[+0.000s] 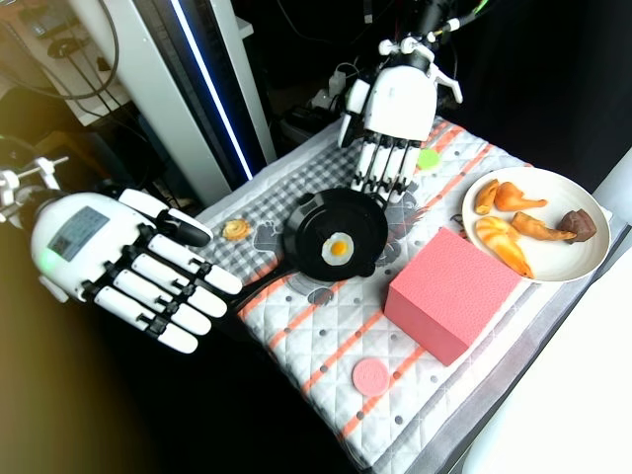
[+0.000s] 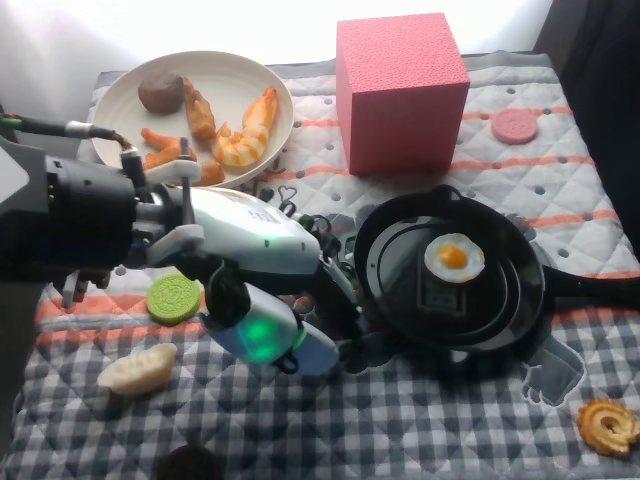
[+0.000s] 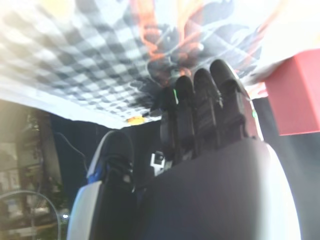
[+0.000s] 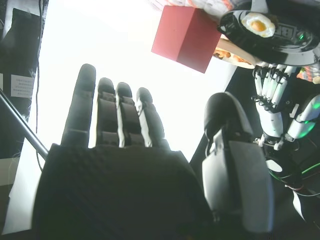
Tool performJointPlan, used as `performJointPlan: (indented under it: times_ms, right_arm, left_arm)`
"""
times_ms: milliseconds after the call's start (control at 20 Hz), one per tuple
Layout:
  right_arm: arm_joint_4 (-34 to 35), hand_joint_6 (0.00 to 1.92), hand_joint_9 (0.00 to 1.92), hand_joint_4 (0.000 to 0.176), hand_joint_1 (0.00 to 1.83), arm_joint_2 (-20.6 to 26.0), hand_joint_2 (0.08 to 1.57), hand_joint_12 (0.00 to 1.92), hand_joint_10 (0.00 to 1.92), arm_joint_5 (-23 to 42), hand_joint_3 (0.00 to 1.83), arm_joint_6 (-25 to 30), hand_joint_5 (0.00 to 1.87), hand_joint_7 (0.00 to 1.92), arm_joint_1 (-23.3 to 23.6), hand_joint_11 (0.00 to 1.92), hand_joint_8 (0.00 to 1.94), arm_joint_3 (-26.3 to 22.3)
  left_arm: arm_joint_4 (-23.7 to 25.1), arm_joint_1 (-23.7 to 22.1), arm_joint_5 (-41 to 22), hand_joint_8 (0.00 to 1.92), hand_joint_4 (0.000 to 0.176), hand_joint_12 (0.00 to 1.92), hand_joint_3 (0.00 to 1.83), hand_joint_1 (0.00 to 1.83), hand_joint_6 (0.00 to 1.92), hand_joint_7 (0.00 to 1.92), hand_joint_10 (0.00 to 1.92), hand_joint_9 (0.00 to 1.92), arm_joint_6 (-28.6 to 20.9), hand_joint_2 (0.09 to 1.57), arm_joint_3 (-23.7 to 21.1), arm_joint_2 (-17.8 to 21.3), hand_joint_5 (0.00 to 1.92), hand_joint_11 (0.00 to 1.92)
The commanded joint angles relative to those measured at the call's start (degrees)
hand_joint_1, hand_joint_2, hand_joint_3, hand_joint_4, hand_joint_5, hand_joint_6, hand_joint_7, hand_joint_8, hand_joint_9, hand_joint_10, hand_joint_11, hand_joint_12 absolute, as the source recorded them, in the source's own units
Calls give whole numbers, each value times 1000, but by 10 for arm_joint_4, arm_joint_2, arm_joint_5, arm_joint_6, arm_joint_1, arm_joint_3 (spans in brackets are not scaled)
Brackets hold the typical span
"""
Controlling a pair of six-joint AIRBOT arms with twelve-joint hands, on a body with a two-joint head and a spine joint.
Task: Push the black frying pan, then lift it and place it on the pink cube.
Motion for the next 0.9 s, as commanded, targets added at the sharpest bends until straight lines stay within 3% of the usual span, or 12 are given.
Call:
performJointPlan:
  times_ms: [0,50,100,200,250,300,350,450,500,650,700,850]
  right_arm:
    - [8,0,0,29,245,1,1289,362,0,70,0,2,0,0,1,0,0,4]
    - [8,0,0,27,246,1,1288,359,0,70,0,2,0,0,1,0,0,4]
    - [8,0,0,40,257,1,1277,436,0,70,0,3,0,0,1,0,0,4]
    - [8,0,0,41,264,1,1275,514,0,70,0,3,0,0,1,0,0,4]
    - [8,0,0,27,274,1,1274,510,0,70,0,3,0,0,1,0,0,3]
    - [8,0,0,23,262,1,1271,638,0,70,0,3,0,0,1,0,0,3]
    - [8,0,0,23,262,1,1271,638,0,70,0,3,0,0,1,0,0,3]
    - [8,0,0,24,263,1,1268,661,0,70,0,3,0,0,1,0,0,3]
    - [8,0,0,39,253,1,1266,779,0,70,0,3,0,0,1,0,0,3]
    - [8,0,10,37,252,1,1265,854,4,70,0,4,0,0,1,0,0,3]
    - [8,0,6,40,260,1,1261,836,2,70,0,4,0,0,1,0,0,3]
    - [8,0,10,42,261,1,1254,884,3,70,0,4,0,0,1,0,0,4]
  left_arm:
    - [-20,-9,18,0,10,707,9,138,4,364,1,256,3,1427,1,0,431,0]
    - [-22,-10,16,0,24,645,1,165,0,342,0,236,5,1414,1,-2,402,0]
    - [-27,-10,13,1,19,611,0,176,0,328,1,225,8,1411,2,-5,348,0]
    - [-44,-10,10,2,0,639,0,315,15,333,10,257,25,1389,2,-9,399,0]
    - [-60,-10,7,3,0,713,0,349,19,343,14,282,38,1375,3,-13,431,0]
    - [-68,-10,4,1,0,591,2,211,3,305,3,204,44,1396,3,-15,397,0]
    - [-76,-10,0,1,0,591,2,211,3,305,3,204,50,1396,3,-17,397,0]
    - [-98,-10,-11,17,0,747,0,206,14,385,26,281,66,1391,3,-19,438,0]
    - [-107,-10,-16,6,0,973,1,206,9,398,32,328,72,1396,2,-20,446,0]
    - [-133,-9,-26,5,0,900,0,200,6,375,17,307,95,1402,2,-28,415,0]
    - [-139,-9,-28,2,8,801,0,241,7,352,9,260,103,1375,3,-34,400,0]
    - [-154,-9,-32,6,24,914,0,285,11,370,16,274,116,1334,8,-44,412,0]
